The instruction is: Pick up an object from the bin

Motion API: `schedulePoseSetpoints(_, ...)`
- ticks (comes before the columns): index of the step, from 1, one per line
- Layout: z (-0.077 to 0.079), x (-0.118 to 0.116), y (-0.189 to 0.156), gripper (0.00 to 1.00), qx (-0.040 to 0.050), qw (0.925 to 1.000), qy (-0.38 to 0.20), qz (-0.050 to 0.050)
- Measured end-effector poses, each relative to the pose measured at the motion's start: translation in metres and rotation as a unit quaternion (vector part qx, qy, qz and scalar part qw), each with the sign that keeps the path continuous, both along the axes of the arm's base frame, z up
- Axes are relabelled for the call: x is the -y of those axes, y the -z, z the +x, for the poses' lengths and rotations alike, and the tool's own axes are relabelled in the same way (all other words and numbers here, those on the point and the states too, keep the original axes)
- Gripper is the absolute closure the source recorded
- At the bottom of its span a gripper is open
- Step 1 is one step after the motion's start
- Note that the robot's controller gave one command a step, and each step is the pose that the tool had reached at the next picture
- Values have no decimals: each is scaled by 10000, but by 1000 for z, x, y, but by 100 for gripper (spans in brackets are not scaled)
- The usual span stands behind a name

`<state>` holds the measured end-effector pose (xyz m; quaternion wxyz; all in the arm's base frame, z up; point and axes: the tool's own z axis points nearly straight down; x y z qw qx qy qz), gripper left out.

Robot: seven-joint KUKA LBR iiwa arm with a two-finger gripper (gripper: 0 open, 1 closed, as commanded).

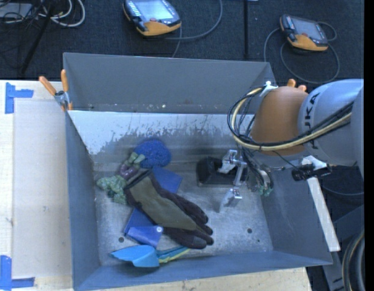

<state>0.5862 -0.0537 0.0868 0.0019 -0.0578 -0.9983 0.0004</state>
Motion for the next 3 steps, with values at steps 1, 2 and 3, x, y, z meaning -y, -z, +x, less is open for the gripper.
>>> schedulePoseSetpoints(1,9,1,1,0,-14,9995,-298,-36)
schedulePoseSetpoints(2,14,-3,0,0,-79,9999,98,-43)
schedulePoseSetpoints(3,13,-10,0,0,-102,9968,788,-19)
